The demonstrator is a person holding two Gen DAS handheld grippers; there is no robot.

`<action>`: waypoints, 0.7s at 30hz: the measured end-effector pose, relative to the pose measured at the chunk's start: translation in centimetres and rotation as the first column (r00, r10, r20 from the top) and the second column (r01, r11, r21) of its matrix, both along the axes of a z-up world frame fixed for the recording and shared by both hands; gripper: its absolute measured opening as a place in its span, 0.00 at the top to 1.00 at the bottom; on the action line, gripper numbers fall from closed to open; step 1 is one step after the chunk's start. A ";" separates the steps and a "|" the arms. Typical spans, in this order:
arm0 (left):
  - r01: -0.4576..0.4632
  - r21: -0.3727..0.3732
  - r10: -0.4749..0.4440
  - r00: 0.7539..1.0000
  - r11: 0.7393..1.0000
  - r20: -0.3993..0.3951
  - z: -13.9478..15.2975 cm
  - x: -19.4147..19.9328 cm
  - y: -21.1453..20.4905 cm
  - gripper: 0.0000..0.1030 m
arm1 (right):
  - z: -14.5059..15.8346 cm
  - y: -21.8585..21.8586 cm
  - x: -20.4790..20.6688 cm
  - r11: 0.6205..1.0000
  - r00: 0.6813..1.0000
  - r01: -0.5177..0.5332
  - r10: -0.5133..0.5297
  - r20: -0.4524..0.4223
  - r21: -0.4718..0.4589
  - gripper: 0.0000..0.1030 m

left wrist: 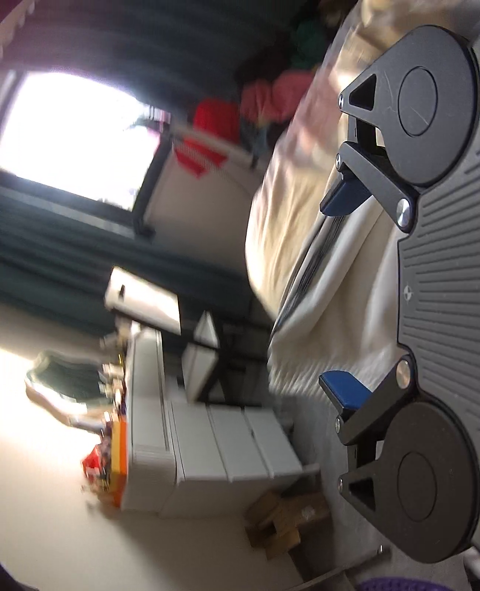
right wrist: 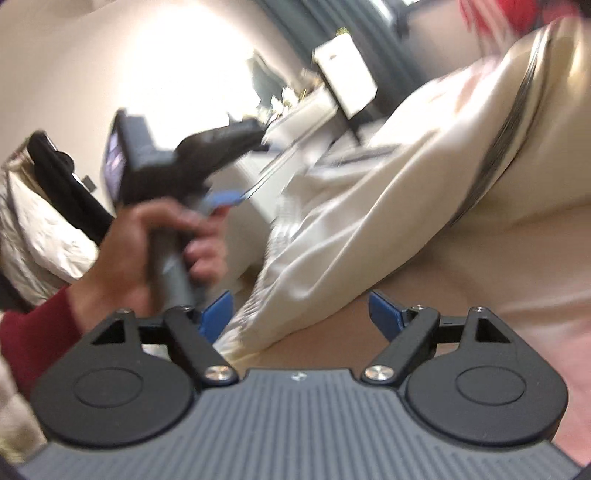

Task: Fold clothes
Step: 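Lay the garment flat on the bed and open both grippers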

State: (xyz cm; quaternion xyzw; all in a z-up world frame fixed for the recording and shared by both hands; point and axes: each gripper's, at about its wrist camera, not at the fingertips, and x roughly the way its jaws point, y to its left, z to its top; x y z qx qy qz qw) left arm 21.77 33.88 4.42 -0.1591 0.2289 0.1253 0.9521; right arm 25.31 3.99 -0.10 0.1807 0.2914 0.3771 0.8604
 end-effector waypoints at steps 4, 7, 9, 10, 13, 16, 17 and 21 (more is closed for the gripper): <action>0.143 -0.045 -0.141 0.989 0.989 0.044 0.4 -4.7 -5.3 0.11 | 1.8 -6.0 -2.9 0.992 0.990 0.102 -0.094 0.107 -0.069 0.19; 0.209 -0.059 -0.204 0.976 0.976 0.076 0.3 -7.9 -9.4 0.11 | 2.9 -10.0 -5.1 0.979 0.970 0.181 -0.161 0.180 -0.098 0.20; 0.246 -0.030 -0.242 0.966 0.969 0.085 0.0 -9.6 -12.2 0.11 | 3.7 -12.2 -6.1 0.964 0.953 0.235 -0.204 0.224 -0.122 0.20; 0.262 -0.016 -0.260 0.962 0.965 0.087 -0.1 -10.5 -13.4 0.11 | 3.9 -13.2 -6.5 0.957 0.944 0.258 -0.219 0.248 -0.134 0.20; 0.317 -0.021 -0.315 0.945 0.948 0.086 -1.1 -13.5 -15.9 0.10 | 4.2 -16.0 -7.5 0.927 0.912 0.333 -0.271 0.309 -0.173 0.20; 0.378 0.000 -0.377 0.923 0.926 0.079 -1.8 -15.3 -16.9 0.10 | 2.9 -20.2 -9.3 0.895 0.877 0.410 -0.334 0.347 -0.175 0.20; 0.387 0.019 -0.388 0.918 0.922 0.080 -1.8 -15.8 -17.1 0.10 | 2.4 -21.3 -9.8 0.886 0.870 0.430 -0.357 0.339 -0.171 0.20; 0.365 0.065 -0.370 0.925 0.929 0.089 -1.5 -15.4 -18.3 0.09 | 1.6 -23.8 -10.0 0.859 0.852 0.488 -0.431 0.297 -0.153 0.20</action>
